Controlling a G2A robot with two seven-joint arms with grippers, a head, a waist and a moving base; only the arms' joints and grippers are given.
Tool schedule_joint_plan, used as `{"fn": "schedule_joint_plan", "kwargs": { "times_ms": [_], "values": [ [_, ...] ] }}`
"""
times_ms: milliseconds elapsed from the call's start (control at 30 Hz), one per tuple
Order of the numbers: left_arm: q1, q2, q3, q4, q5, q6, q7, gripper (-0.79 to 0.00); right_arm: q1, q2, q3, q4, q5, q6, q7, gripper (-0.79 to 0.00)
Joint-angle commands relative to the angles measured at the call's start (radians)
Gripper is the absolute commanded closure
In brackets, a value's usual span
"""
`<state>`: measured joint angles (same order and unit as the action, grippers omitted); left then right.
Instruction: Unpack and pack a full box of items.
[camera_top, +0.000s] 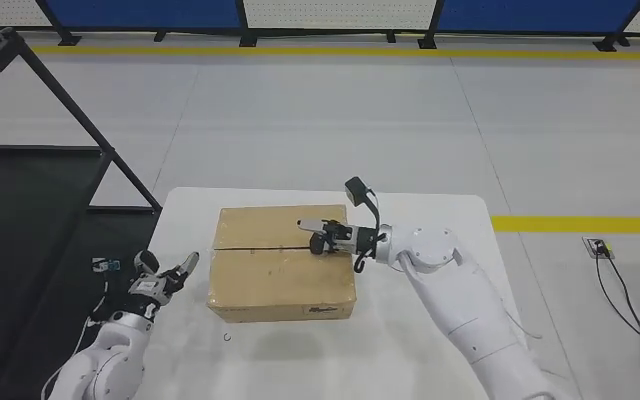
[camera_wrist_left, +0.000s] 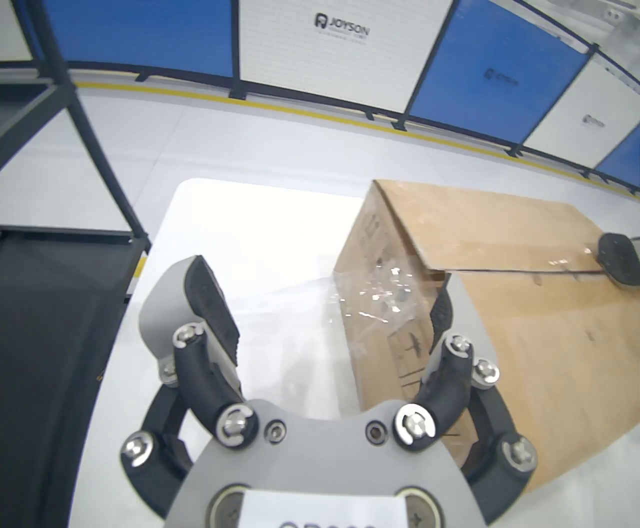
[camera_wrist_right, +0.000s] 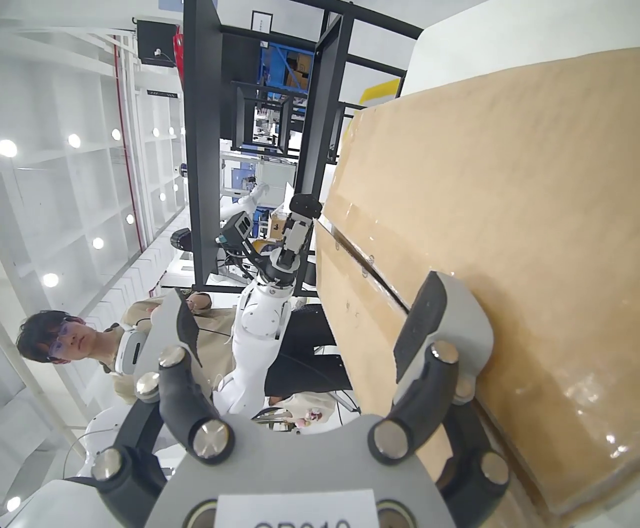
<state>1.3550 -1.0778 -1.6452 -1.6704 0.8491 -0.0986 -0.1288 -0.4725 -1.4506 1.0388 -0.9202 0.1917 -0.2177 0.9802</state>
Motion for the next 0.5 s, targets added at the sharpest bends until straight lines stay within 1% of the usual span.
{"fn": "schedule_joint_plan", "kwargs": {
  "times_ms": [0,133,233,300,467],
  "values": [
    [0.002,-0.002,-0.01,0.021,-0.029,0.014,-0.001,-0.785,-0.002,0.002,0.005,0.006,0.004,-0.012,0.002,-0.785],
    [0.014,-0.004,-0.021,0.068,-0.029,0.051,0.005,-0.785,-0.016,0.007,0.019,0.007,0.017,-0.038,0.013,-0.785],
    [0.016,-0.006,-0.018,0.096,-0.05,0.047,-0.019,-0.785,-0.022,0.011,0.021,-0.001,0.009,-0.042,0.022,-0.785],
    [0.017,-0.007,-0.015,0.1,-0.076,0.028,-0.046,-0.785,-0.022,0.012,0.02,-0.004,0.002,-0.04,0.024,-0.785],
    [0.017,-0.007,-0.015,0.1,-0.076,0.028,-0.046,-0.785,-0.022,0.012,0.02,-0.004,0.002,-0.04,0.024,-0.785]
  ]
}}
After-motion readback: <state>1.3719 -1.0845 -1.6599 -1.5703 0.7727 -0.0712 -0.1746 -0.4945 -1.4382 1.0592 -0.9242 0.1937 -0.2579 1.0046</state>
